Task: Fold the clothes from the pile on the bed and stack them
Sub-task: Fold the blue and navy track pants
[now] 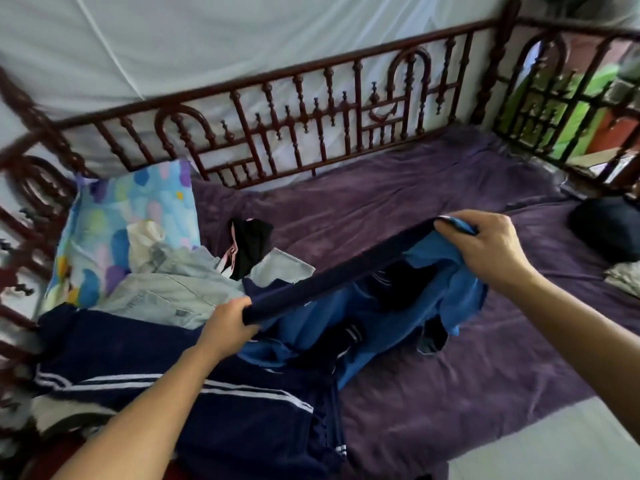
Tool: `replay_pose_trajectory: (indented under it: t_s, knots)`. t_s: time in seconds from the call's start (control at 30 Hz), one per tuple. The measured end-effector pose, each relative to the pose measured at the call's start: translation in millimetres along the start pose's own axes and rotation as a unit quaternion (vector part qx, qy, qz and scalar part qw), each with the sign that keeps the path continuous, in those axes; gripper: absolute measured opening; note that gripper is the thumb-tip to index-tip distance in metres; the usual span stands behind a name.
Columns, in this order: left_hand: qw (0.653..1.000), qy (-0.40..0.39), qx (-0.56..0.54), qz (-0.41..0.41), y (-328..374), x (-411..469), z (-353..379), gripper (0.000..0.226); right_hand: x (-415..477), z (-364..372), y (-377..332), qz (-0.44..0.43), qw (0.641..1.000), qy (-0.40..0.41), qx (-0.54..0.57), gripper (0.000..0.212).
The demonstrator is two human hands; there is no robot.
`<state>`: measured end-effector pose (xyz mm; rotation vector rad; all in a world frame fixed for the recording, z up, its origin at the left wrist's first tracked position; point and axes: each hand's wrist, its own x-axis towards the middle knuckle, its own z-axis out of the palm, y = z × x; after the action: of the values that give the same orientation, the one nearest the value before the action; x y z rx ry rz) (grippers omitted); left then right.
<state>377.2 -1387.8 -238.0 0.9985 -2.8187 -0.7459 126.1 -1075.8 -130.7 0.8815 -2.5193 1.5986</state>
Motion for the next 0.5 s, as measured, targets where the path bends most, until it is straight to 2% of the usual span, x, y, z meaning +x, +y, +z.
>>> replay_pose_trajectory:
  t_s: [0.1, 0.13, 0.17, 0.23, 0.3, 0.4, 0.5]
  knots:
    - [0.988, 0.134, -0.072, -0.022, 15, 5, -48, 0.025, 15, -14, -45, -0.04, 0.998, 0.049, 0.008, 0.013]
    - [0.981, 0.158, -0.106, -0.03, 23, 8, -72, 0.027, 23, -20, -57, -0.045, 0.997, 0.064, 0.007, 0.018]
    - [0.976, 0.155, -0.151, -0.027, 31, 13, -96, 0.027, 32, -26, -69, -0.049, 0.996, 0.08, 0.004, 0.025]
    - [0.97, 0.095, -0.223, 0.004, 48, 20, -143, 0.021, 52, -38, -91, -0.051, 0.993, 0.106, -0.009, 0.034]
    - [0.972, 0.066, -0.223, 0.025, 65, 23, -181, 0.015, 68, -49, -110, -0.047, 0.991, 0.117, -0.04, 0.035]
    - [0.96, 0.144, -0.237, 0.032, 86, 29, -222, 0.013, 85, -58, -134, -0.009, 0.993, 0.092, -0.068, 0.035]
    - [0.925, 0.239, -0.296, 0.003, 94, 33, -247, 0.018, 76, -64, -161, 0.04, 0.997, -0.03, 0.062, 0.018]
